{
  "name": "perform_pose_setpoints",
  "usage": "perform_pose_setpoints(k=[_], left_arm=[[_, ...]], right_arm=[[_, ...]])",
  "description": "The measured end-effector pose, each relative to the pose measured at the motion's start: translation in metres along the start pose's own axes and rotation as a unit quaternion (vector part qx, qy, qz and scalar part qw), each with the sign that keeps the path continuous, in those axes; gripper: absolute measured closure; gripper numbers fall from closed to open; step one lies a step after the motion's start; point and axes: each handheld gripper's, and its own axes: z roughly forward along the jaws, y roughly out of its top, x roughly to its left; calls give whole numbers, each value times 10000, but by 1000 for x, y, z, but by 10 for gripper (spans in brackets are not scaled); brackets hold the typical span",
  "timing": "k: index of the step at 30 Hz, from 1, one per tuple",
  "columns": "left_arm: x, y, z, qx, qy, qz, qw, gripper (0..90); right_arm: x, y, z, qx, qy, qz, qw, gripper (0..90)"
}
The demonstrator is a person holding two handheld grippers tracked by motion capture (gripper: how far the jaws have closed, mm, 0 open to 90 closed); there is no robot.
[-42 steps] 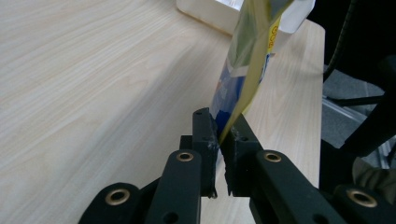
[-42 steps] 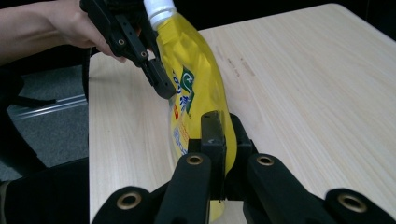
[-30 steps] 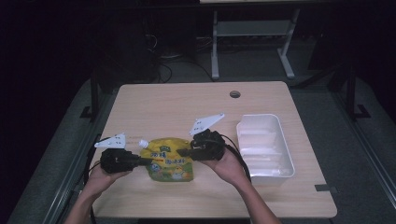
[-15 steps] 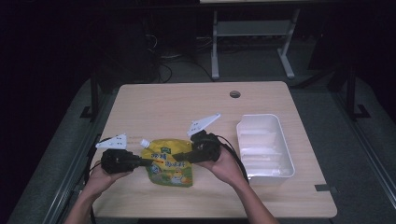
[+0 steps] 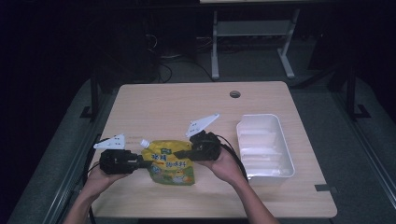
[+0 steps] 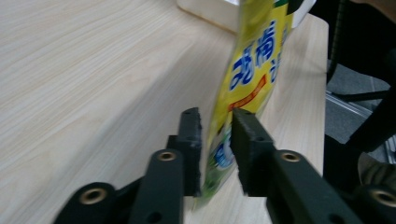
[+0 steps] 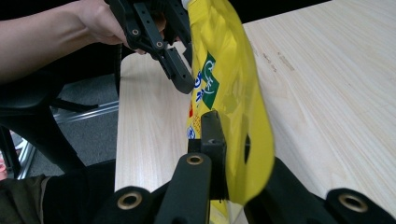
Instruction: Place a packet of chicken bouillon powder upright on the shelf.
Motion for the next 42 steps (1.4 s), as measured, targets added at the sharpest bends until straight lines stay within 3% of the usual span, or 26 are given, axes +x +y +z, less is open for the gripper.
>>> perform_pose_setpoints(k=[8,18,28,33,42], left_arm=[[-4,-4,1,-26,144,-50,9999,575],[-9,-15,4,-102,414,-101,9990,492],[-11,-25,9,44,513,-83,9986,449],[-12,-31,10,245,599,1,9979,411],[-10,-38,10,291,674,-11,9973,361]], right_arm=[[-1,7,-11,86,-49,-142,9998,894],[-6,14,-28,155,-205,-168,9995,894],[-14,17,-46,122,-310,-97,9994,893],[-17,19,-57,32,-359,-114,9993,892],[-20,22,-73,-10,-405,-149,9991,891]])
